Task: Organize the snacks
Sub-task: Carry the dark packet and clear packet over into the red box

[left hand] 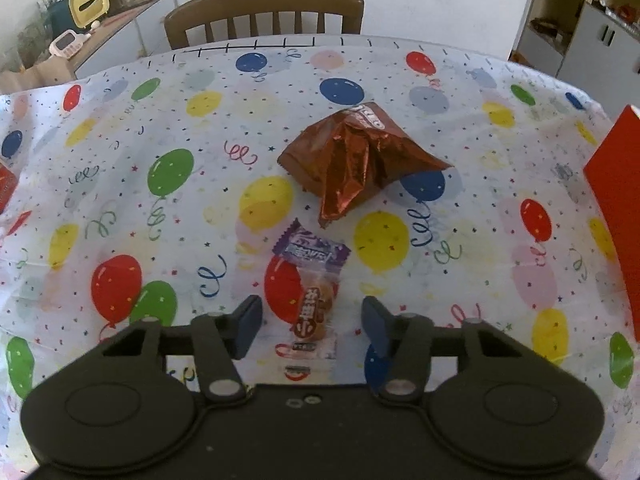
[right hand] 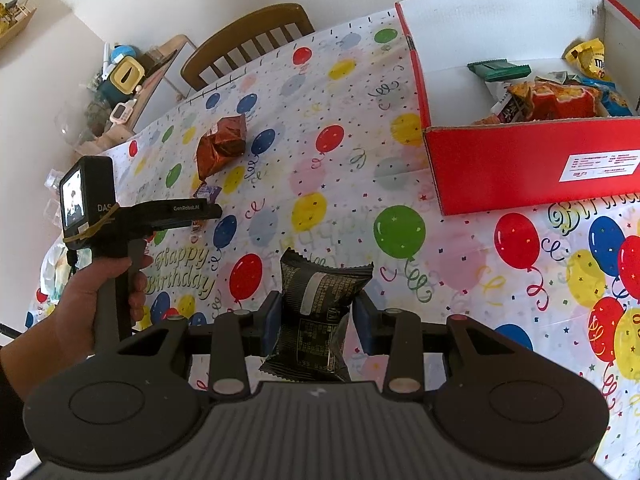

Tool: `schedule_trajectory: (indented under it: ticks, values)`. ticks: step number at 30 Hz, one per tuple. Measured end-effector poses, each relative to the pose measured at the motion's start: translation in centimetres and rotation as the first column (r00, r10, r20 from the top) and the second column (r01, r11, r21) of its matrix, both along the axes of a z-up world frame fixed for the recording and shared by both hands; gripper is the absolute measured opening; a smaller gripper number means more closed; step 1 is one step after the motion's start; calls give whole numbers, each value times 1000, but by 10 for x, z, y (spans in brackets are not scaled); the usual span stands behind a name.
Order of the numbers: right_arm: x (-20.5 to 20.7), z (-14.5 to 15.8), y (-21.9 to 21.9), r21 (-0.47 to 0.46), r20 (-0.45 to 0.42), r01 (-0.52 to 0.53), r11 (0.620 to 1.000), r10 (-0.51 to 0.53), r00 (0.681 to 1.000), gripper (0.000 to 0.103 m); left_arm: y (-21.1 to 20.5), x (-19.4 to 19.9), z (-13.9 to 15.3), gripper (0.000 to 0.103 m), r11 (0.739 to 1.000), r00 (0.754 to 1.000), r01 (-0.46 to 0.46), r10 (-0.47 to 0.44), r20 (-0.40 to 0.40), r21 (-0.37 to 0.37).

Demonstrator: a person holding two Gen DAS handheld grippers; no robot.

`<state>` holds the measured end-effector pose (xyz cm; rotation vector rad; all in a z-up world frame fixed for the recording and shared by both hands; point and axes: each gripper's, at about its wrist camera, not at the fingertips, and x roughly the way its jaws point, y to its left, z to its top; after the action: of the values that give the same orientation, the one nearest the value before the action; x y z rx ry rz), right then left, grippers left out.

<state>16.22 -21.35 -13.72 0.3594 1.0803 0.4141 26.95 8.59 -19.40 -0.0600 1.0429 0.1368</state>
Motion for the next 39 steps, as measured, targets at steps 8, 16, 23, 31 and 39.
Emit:
schedule_trajectory:
  ticks: [8,16,23,31,39]
  values:
    - [-1,2,-1,-4,4,3,1000,-3,1000,37,-3,-4,2,21,1000,1000,7,-7,12,-4]
    - [-1,10,-10,-16,39,13,1000,-13,999,37,-3,-10,11,17,1000,999,-4,5,44,-20]
    - [16,43,-45,-60,137,33,998,-24,990,37,-16,-15,28,17,999,997,1,2,73,-36]
    - [42,57,-100,-130,210,114,985,-85,974,37,-50,-21,59,17,997,993,45,-38,115,-58]
    - [67,50,-142,-201,241,146,969,-95,966,37,-98,-17,85,17,992,984,102,-91,152,-70]
